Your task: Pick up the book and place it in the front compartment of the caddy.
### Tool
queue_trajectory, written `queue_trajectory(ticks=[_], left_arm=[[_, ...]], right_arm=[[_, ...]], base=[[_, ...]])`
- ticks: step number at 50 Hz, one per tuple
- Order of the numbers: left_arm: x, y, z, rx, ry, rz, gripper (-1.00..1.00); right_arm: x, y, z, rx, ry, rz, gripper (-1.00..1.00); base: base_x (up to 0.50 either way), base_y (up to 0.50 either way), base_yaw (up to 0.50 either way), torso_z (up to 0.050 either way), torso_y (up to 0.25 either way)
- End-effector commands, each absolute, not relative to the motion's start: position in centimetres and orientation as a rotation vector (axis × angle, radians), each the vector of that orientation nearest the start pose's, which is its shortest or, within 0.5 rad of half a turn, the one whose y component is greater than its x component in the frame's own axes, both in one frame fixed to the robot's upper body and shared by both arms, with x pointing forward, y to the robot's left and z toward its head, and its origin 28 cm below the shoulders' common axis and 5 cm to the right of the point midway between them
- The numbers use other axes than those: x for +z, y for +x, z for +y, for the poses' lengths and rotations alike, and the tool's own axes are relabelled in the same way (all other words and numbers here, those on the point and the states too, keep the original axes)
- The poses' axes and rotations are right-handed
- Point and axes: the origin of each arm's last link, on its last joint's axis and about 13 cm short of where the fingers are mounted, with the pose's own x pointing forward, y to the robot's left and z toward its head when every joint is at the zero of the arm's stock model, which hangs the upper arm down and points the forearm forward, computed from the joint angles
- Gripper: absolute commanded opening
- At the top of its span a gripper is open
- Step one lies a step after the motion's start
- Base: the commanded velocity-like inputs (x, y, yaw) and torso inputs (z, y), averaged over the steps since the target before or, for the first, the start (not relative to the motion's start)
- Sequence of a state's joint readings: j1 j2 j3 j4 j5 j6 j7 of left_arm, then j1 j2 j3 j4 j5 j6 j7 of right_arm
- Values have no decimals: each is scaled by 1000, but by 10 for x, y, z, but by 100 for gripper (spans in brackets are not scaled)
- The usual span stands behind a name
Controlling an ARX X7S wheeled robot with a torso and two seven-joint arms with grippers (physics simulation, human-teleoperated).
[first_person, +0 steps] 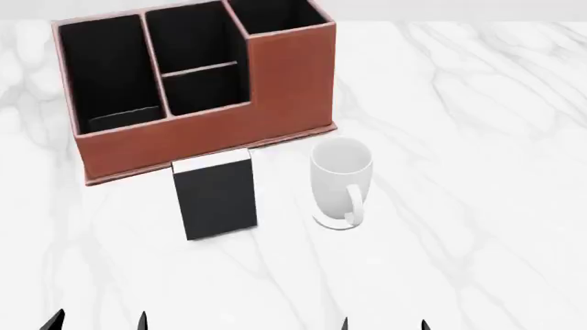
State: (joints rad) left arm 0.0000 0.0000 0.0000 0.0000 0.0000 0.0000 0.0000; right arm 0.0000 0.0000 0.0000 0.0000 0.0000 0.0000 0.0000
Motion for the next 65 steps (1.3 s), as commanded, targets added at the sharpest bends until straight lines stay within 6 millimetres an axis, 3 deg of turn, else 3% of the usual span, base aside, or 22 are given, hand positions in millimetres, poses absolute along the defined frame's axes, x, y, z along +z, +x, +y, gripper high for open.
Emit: queue_trajectory(ticks=[1, 24, 36, 42, 49, 58, 65], left_arm=[[12, 210, 205, -3, -1, 5, 100], [10, 212, 207, 9, -1, 29, 100], [11, 216, 207, 20, 94, 67, 100], [50, 229, 216, 41, 34, -20, 100], [81, 226, 222, 43, 11, -94, 100], [106, 227, 229, 86, 37, -161, 100], [108, 226, 228, 83, 19, -171, 100]], right_arm=[[11, 210, -94, 25, -27, 16, 100], [11, 210, -95, 11, -35, 18, 100], [14, 211, -96, 3, -31, -2, 100], [45, 221, -105, -47, -15, -80, 100], [79, 221, -115, -70, 1, -158, 100], [107, 220, -127, -113, 16, -219, 100], [116, 216, -127, -98, 11, -260, 100]], base=[[0, 0, 0, 0, 0], [0, 0, 0, 0, 0], [0, 0, 0, 0, 0], [120, 0, 0, 0, 0], [475, 0, 0, 0, 0], [500, 0, 0, 0, 0], [500, 0, 0, 0, 0]])
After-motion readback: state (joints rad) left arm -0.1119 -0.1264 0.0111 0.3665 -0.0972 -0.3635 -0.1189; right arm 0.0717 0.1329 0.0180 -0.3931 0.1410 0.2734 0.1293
